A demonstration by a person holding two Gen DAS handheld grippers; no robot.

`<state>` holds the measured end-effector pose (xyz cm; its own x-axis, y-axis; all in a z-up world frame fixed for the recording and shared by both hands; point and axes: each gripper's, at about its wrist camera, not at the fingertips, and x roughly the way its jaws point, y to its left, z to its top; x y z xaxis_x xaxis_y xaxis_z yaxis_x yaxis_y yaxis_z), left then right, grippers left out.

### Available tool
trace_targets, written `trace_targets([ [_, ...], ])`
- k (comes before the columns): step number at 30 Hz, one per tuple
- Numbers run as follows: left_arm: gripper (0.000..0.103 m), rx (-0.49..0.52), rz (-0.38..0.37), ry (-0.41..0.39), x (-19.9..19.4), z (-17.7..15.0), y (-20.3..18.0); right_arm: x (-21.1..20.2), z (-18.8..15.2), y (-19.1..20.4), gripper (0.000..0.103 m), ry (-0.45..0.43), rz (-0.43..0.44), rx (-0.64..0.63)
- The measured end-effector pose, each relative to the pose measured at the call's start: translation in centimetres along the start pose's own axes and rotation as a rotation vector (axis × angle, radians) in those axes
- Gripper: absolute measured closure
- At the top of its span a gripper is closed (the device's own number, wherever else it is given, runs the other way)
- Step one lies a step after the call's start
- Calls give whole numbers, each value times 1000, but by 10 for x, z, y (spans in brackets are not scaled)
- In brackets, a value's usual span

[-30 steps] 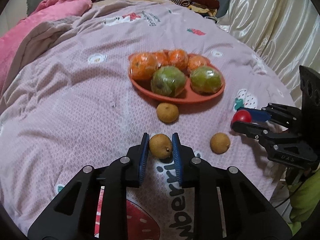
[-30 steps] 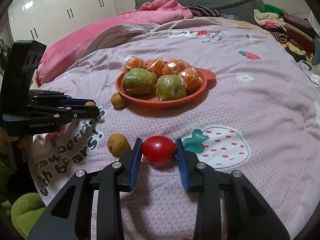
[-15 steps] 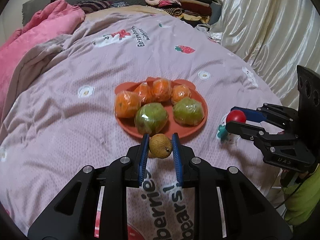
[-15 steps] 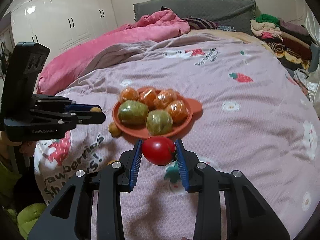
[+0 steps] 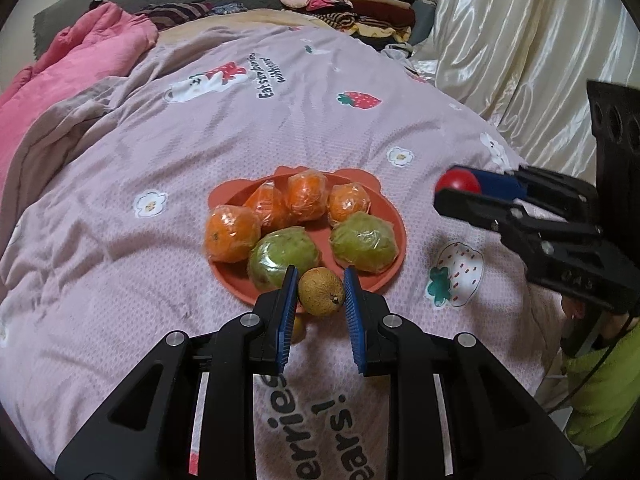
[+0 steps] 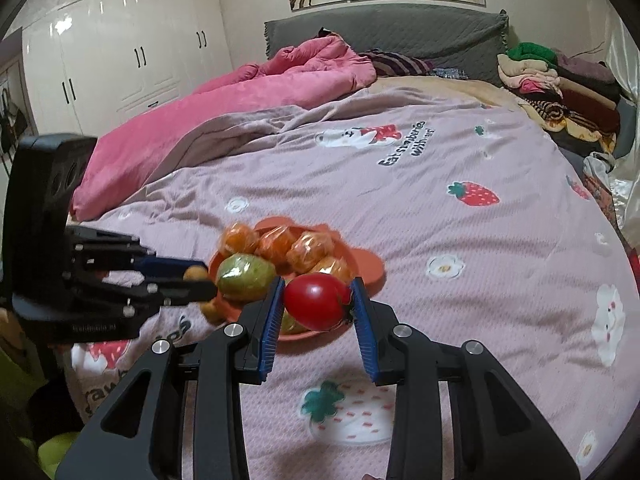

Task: Organize fruits
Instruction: 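Carry the tomato and brown fruit over the orange plate and lower them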

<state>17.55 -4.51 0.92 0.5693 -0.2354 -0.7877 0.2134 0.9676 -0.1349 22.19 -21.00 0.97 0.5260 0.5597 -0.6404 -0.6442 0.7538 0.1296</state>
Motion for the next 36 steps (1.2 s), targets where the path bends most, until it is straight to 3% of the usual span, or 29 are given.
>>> trace_targets([
  [36, 87, 21, -40, 36, 32, 8, -5, 62, 24, 0, 71, 71, 80, -48],
])
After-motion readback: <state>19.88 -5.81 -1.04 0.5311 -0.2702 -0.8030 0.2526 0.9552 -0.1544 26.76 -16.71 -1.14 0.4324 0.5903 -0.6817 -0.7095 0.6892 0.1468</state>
